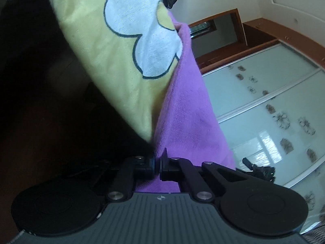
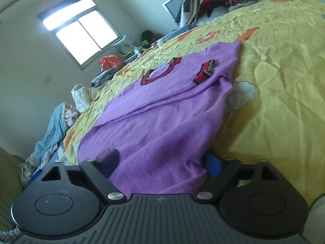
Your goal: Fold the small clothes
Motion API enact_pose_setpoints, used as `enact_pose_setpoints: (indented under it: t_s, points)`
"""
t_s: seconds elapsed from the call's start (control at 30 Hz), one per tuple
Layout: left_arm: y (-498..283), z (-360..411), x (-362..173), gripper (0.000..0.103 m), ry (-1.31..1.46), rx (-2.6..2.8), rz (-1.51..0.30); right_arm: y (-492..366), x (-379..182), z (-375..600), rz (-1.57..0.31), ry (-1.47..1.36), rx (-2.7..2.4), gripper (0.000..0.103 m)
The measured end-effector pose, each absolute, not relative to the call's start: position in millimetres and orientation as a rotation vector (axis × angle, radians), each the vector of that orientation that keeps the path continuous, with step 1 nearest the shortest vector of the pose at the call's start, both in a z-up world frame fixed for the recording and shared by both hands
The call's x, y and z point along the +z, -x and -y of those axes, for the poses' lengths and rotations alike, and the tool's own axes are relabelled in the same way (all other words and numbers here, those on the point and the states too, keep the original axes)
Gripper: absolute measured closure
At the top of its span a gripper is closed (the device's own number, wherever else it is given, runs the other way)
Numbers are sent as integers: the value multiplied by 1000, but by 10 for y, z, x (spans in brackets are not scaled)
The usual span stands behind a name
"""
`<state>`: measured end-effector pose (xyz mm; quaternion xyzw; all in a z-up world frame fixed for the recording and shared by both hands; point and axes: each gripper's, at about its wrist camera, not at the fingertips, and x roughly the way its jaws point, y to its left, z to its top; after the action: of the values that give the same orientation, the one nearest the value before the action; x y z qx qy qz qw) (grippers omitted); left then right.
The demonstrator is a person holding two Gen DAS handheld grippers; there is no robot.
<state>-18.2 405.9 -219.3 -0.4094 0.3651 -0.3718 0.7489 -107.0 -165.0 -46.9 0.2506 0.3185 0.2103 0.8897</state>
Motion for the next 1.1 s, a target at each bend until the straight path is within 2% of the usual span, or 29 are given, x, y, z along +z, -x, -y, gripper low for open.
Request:
enact_pose_setpoints:
  t_s: [0.03,0.07,0.1,0.17,0.2,0.5,0.83,1.1]
  points:
    - [205,-4062,-2165,101,890,-810,-787,1079,-474,1661,-663,-525,438,26]
    - [231,-4062,-2124,101,877,-811,-778,1090,-479,1672,-663,-529,445,33]
    - [280,-4057,-2080,101,863,-812,-766,1099,-492,1678,-672,-537,449,58]
    - [384,-4059,-1984,101,863,-823,-739,1094,-544,1665,-709,-555,456,90]
    - [435,-4041,-1916,101,853,-831,-722,1113,-556,1641,-708,-552,468,93]
    - [369,-3864,-1240,101,865,-918,-575,1067,-339,1599,-589,-667,579,96]
    - [-345,-3700,-841,102,890,-906,-443,759,1,2036,-420,-739,500,96]
    - [-638,-3883,-1023,102,938,-819,-455,567,-221,2510,-427,-769,291,97]
